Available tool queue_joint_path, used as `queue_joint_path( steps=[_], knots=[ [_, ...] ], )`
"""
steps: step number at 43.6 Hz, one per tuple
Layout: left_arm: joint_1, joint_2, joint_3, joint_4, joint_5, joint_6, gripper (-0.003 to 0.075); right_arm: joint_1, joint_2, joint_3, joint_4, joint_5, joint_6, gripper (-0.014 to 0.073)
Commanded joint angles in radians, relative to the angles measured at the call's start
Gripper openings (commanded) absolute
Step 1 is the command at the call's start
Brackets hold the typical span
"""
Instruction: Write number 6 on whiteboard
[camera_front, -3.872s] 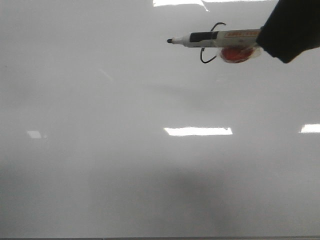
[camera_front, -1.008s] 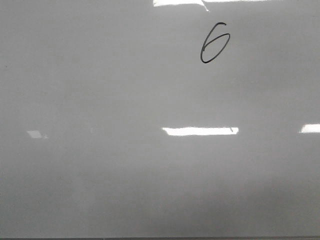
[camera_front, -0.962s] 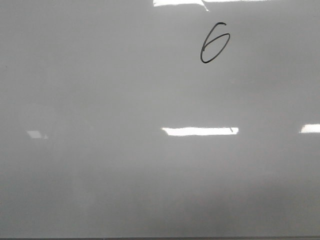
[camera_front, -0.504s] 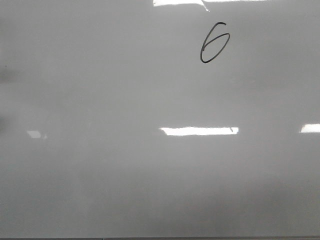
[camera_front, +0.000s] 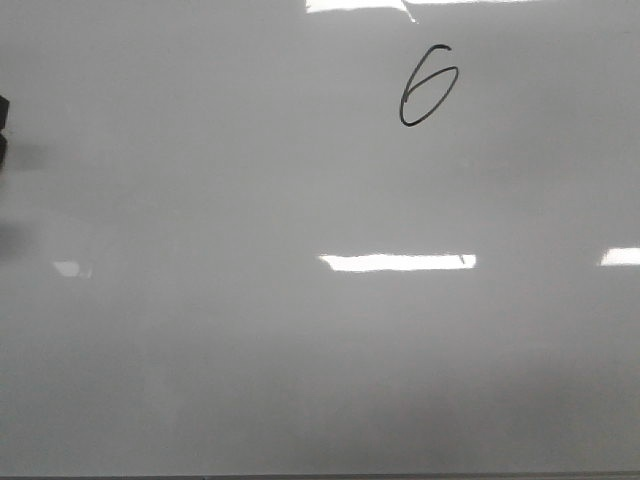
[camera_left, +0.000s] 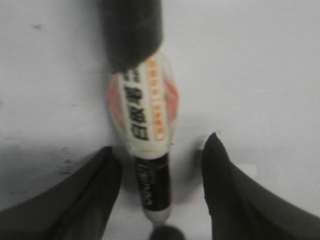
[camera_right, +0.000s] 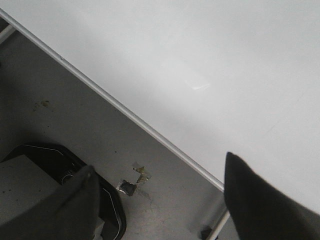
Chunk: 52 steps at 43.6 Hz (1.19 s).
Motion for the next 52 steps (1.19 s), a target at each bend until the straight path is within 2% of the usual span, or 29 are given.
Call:
queue_joint_path(
  steps=[1, 8, 13, 20, 29, 37, 47, 52],
  knots=[
    [0.005, -0.075, -0.044, -0.008, 0.023, -0.007, 0.0405, -0.008, -0.021, -0.032, -0.005, -0.045, 0.023, 0.0542],
    [0.005, -0.194, -0.082, -0.008, 0.2, 0.007, 0.0405, -0.008, -0.069, -0.033, -0.01, -0.048, 0.135, 0.0542],
    [-0.018, -0.308, -0.116, -0.008, 0.361, 0.065, 0.0405, -0.008, -0.122, -0.033, -0.054, -0.042, 0.203, 0.0542],
    [-0.089, -0.442, -0.163, -0.032, 0.608, 0.135, 0.0405, -0.008, -0.191, -0.033, -0.067, -0.038, 0.235, 0.0542],
    [-0.197, -0.605, -0.174, -0.178, 0.842, 0.264, 0.0405, -0.008, -0.264, -0.03, -0.067, -0.012, 0.24, 0.0542],
    [-0.264, -0.723, -0.174, -0.275, 0.899, 0.294, 0.0405, -0.008, -0.283, -0.025, -0.074, 0.007, 0.271, 0.054],
    [-0.291, -0.756, -0.174, -0.274, 0.899, 0.301, 0.0404, -0.008, -0.283, 0.028, -0.095, -0.019, 0.292, 0.054],
    [-0.291, -0.756, -0.169, -0.272, 0.894, 0.323, 0.0375, -0.008, -0.283, 0.04, -0.095, -0.029, 0.292, 0.0522]
  ],
)
